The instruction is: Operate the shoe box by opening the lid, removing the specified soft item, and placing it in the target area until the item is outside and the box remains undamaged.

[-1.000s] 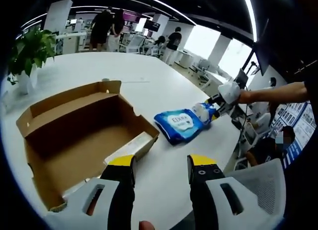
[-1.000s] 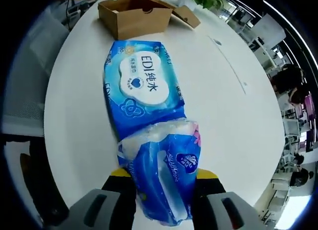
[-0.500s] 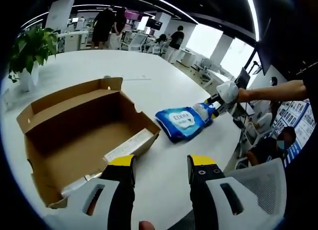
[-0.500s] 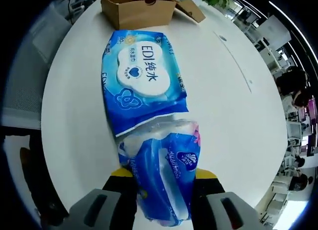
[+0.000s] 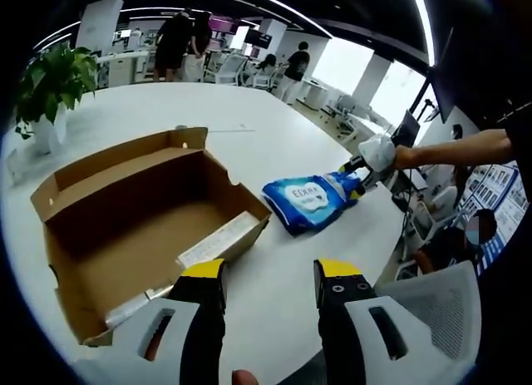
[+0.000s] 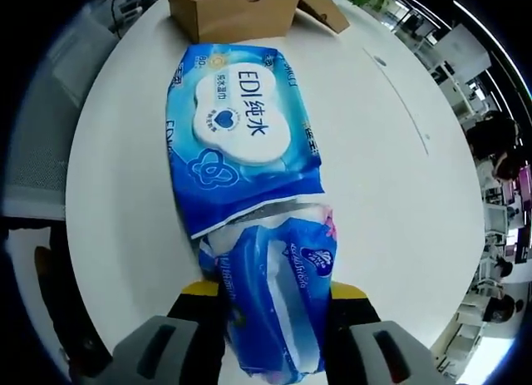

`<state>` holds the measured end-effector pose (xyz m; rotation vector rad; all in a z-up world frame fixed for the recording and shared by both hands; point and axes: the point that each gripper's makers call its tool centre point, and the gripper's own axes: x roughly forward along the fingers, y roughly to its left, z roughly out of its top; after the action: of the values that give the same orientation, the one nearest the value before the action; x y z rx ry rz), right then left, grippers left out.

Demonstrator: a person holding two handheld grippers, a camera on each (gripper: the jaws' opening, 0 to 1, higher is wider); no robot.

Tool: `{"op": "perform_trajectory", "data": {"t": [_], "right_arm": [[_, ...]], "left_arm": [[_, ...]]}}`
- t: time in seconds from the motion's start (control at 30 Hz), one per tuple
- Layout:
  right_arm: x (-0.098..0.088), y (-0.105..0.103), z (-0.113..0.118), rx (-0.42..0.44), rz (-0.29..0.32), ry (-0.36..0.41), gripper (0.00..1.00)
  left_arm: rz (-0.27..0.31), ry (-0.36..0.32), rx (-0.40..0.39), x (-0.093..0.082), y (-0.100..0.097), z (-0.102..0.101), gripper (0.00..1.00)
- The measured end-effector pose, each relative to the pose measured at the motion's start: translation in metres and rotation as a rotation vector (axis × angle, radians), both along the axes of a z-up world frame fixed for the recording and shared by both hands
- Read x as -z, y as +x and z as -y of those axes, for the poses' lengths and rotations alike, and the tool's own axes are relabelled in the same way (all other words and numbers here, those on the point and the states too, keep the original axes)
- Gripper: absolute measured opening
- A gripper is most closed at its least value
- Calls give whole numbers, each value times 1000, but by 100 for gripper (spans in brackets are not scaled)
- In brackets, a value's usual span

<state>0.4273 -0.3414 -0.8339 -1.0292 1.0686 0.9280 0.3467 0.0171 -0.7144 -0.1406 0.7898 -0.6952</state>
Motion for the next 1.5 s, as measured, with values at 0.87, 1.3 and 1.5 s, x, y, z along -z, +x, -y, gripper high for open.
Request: {"op": "perform_trajectory", "data": {"t": [0.87, 1.3, 1.5], "right_arm": [[-34, -6, 5, 28, 95, -34, 51], [-52, -7, -6, 183, 113, 56, 48], [-62, -3, -19, 321, 110, 177, 47]], "left_arm": [[22, -44, 5, -6, -1, -7, 43], [37, -66, 0, -17, -11, -17, 43], [41, -77, -10, -19, -13, -24, 43]]}}
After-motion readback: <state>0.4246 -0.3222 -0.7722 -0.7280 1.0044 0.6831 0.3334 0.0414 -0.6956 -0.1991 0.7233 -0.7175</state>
